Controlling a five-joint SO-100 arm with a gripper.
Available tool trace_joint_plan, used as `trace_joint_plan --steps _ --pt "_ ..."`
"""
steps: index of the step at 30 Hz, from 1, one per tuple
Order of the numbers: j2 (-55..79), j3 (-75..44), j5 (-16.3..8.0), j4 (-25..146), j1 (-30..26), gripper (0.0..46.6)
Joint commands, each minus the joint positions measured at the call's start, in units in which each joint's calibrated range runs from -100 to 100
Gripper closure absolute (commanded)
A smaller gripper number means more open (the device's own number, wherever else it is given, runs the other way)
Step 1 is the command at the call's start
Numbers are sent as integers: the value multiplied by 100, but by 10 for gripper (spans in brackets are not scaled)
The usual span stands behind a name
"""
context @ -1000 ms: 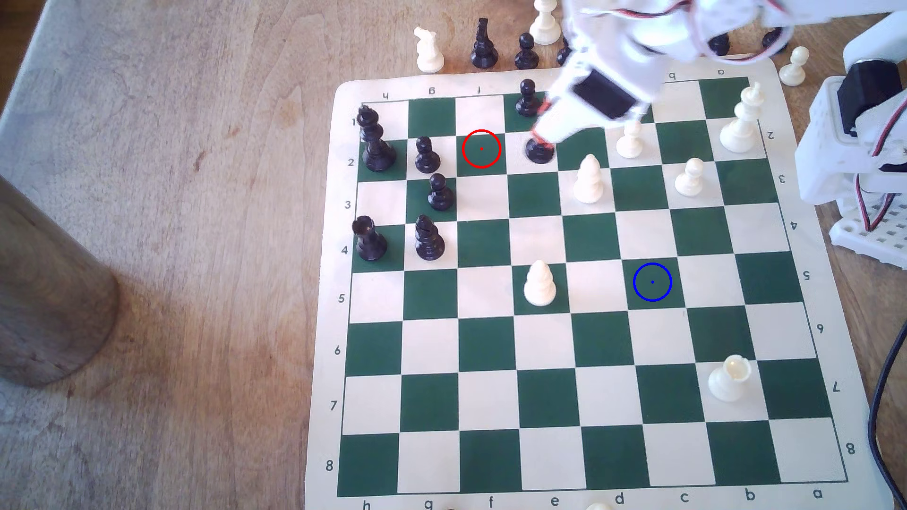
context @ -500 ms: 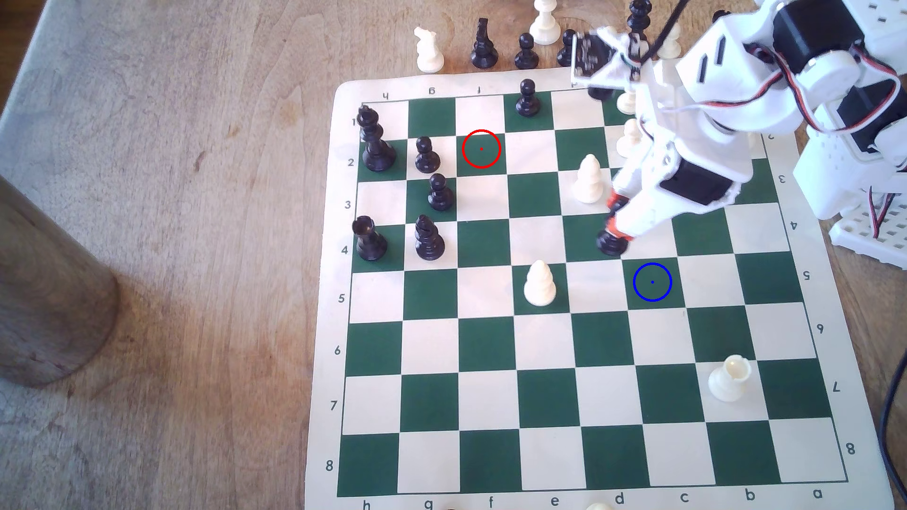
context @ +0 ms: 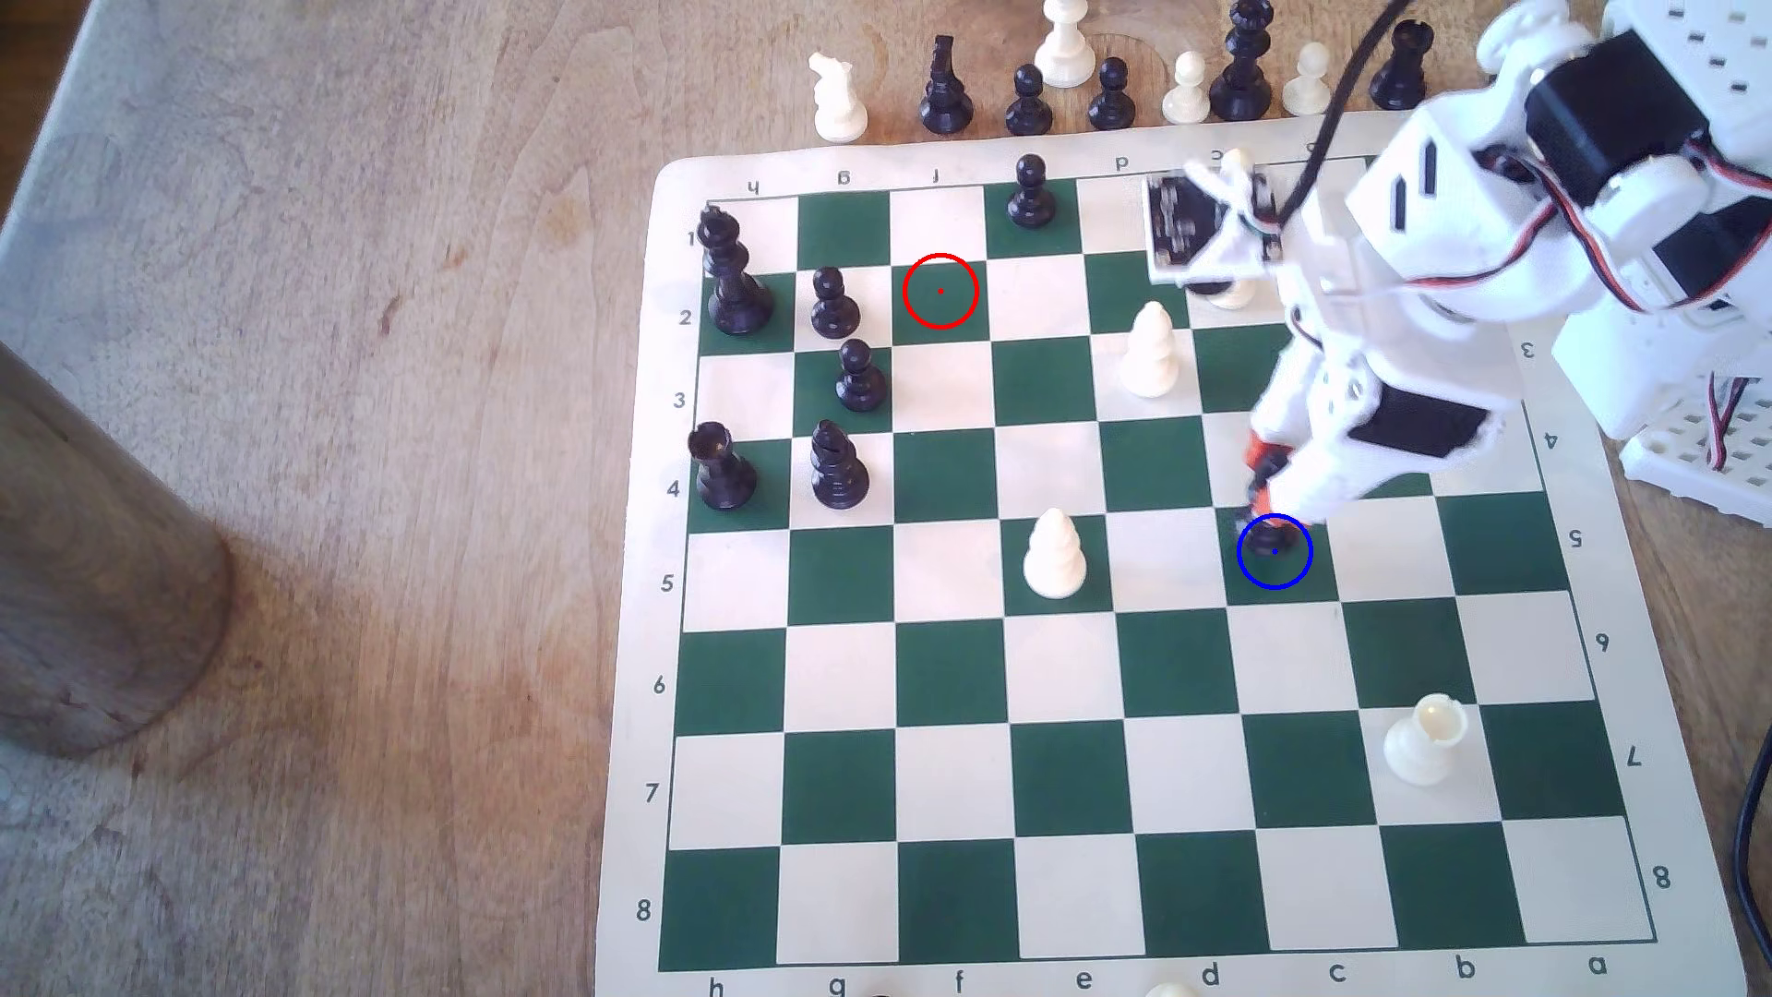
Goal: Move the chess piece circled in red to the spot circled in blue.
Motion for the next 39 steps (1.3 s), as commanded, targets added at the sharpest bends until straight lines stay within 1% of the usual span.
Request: trace_joint_plan --steps 1,14,25,39 --pt "-147 -46 -29 -60 -217 463" --pt "134 -46 15 -371 -163 463" --pt "278 -37 88 -371 80 463" --pt "439 -10 44 -445 -53 463"
